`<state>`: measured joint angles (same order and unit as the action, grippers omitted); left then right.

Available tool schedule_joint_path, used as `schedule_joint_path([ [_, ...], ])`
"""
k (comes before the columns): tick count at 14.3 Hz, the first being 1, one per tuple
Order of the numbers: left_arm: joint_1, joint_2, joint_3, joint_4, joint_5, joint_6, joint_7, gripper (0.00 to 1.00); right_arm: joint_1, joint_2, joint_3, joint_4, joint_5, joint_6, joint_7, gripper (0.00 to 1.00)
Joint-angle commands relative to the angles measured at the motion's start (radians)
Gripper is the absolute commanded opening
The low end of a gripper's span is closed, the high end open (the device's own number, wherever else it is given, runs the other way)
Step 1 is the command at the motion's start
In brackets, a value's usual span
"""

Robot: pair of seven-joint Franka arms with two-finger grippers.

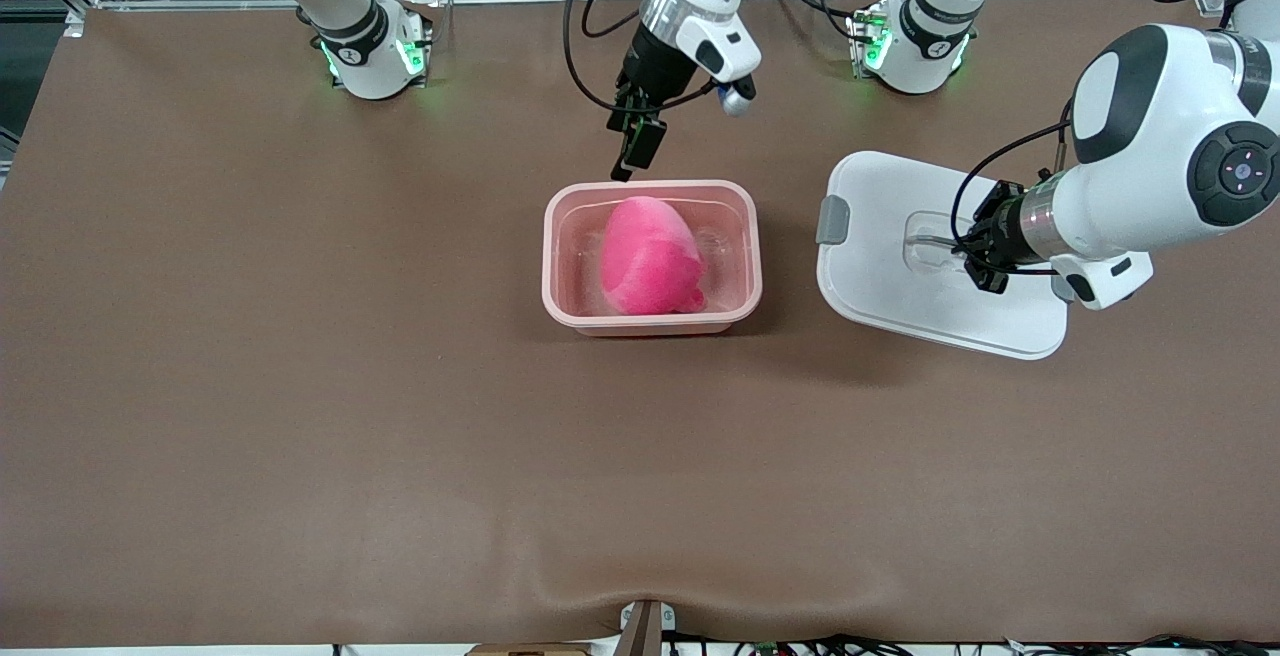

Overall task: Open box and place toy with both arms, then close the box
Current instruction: 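Lower the toy into the box and open the right gripper, then carry the lid back onto the box with the left gripper while the right gripper withdraws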

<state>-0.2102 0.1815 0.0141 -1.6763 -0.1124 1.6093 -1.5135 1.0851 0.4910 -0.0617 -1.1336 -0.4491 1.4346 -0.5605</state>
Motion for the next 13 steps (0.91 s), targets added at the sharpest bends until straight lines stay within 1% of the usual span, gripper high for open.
schedule_joint_path([
  [1, -0.014, -0.028, -0.017, -0.010, 0.002, 0.009, -0.017, 0.00, -0.081, -0.063, -0.009, -0.011, 0.041, -0.009, 0.001, 1.00],
  [2, -0.020, -0.019, -0.032, 0.009, -0.001, 0.009, -0.040, 0.00, -0.138, -0.080, -0.007, -0.018, 0.044, -0.011, -0.002, 1.00],
  [5, -0.026, 0.039, -0.104, 0.082, 0.002, 0.009, -0.189, 0.00, -0.293, -0.109, -0.007, -0.046, 0.058, -0.009, -0.003, 1.00],
  [7, -0.070, 0.103, -0.129, 0.157, 0.002, 0.009, -0.317, 0.00, -0.390, -0.115, -0.007, -0.049, 0.078, -0.008, 0.002, 1.00],
  [8, -0.110, 0.145, -0.129, 0.194, 0.002, 0.009, -0.397, 0.00, -0.449, -0.120, -0.007, -0.049, 0.101, -0.003, 0.004, 1.00],
  [11, -0.227, 0.287, -0.128, 0.352, 0.002, 0.015, -0.584, 0.00, -0.627, -0.130, -0.007, -0.051, 0.228, 0.003, 0.004, 1.00],
  [12, -0.247, 0.317, -0.128, 0.381, 0.002, 0.032, -0.635, 0.00, -0.677, -0.137, -0.007, -0.052, 0.251, 0.001, 0.004, 1.00],
  [13, -0.267, 0.326, -0.129, 0.382, 0.002, 0.059, -0.677, 0.00, -0.721, -0.141, -0.007, -0.054, 0.266, -0.002, 0.004, 1.00],
])
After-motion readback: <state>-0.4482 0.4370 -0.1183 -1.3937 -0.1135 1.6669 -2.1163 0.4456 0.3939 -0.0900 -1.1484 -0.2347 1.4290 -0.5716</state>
